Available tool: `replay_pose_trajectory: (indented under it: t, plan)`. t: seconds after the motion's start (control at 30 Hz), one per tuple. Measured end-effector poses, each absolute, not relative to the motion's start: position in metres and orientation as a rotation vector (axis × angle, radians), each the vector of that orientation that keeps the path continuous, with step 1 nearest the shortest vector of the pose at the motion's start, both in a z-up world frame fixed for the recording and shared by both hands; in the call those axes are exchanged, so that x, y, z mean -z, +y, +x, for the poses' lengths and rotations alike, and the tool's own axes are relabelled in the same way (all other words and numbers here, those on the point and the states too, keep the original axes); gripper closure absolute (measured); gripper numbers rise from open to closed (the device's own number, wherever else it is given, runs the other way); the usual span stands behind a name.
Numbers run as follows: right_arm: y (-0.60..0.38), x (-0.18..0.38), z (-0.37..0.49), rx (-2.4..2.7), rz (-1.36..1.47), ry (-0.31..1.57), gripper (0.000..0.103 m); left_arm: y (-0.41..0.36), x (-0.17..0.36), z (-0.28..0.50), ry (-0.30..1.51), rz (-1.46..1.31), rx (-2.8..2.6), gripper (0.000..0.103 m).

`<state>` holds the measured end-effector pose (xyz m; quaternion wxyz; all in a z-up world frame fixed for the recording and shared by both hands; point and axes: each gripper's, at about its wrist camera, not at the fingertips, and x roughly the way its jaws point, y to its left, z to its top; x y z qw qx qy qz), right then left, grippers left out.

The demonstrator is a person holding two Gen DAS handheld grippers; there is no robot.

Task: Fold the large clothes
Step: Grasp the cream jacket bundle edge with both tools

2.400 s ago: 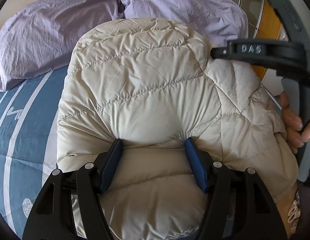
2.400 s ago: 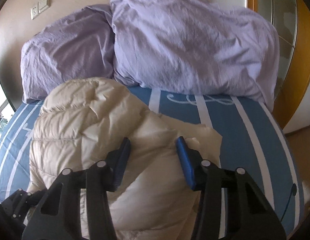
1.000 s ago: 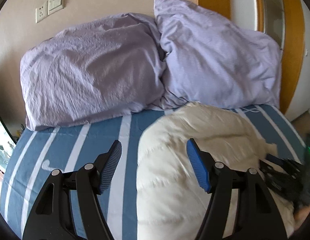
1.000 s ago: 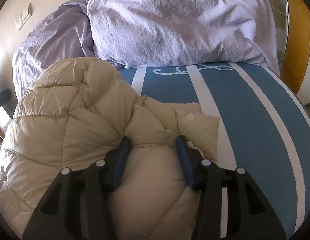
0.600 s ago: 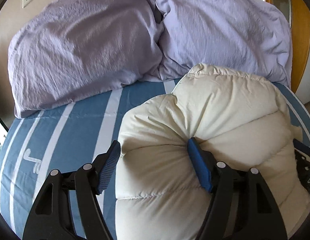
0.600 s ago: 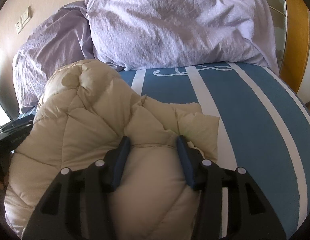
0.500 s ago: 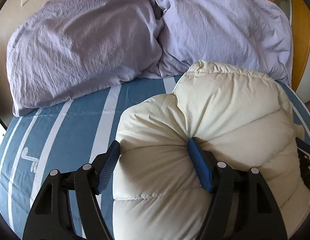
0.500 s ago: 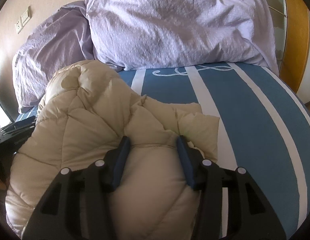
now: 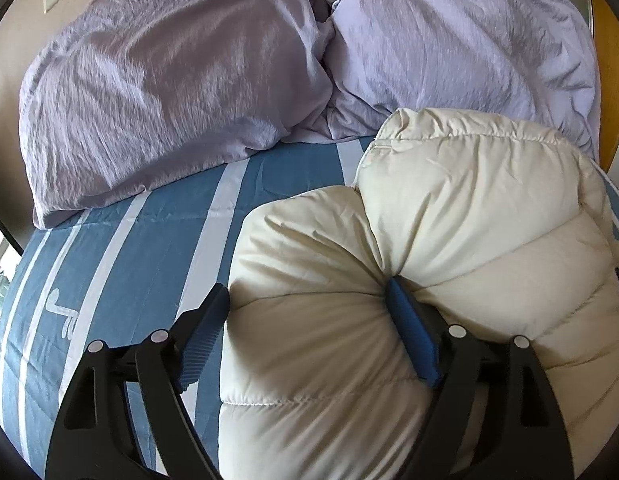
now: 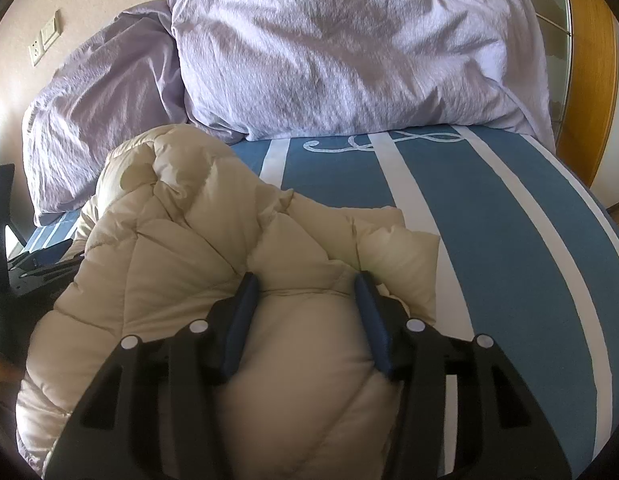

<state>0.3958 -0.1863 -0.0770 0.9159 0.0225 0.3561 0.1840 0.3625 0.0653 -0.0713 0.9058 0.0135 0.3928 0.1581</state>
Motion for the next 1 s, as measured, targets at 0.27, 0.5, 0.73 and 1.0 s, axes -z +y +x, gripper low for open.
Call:
replay_pose_trajectory:
  t: [0.27, 0.5, 0.73, 1.0]
  plan:
    - [-0.1864, 0.0774, 0.396, -0.381, 0.046, 0.732, 0.051, 0.0629, 0.0729, 0.3634, 0.812, 0.055, -0.349, 0.021]
    - [-0.1863, 0.0778, 0.396, -0.381, 0.045, 0.731, 0.051, 0.0621, 0.0736, 0.363, 0.814, 0.064, -0.356, 0.02]
    - [-0.1865, 0.0778, 0.3963, -0.381, 0.045, 0.729, 0.051, 0.0622, 0.0749, 0.3634, 0.817, 0.064, -0.355, 0.02]
    - [-0.1863, 0.0776, 0.3957, -0.383, 0.046, 0.728, 0.051, 0.0615, 0.0758, 0.3638, 0.817, 0.065, -0.356, 0.019]
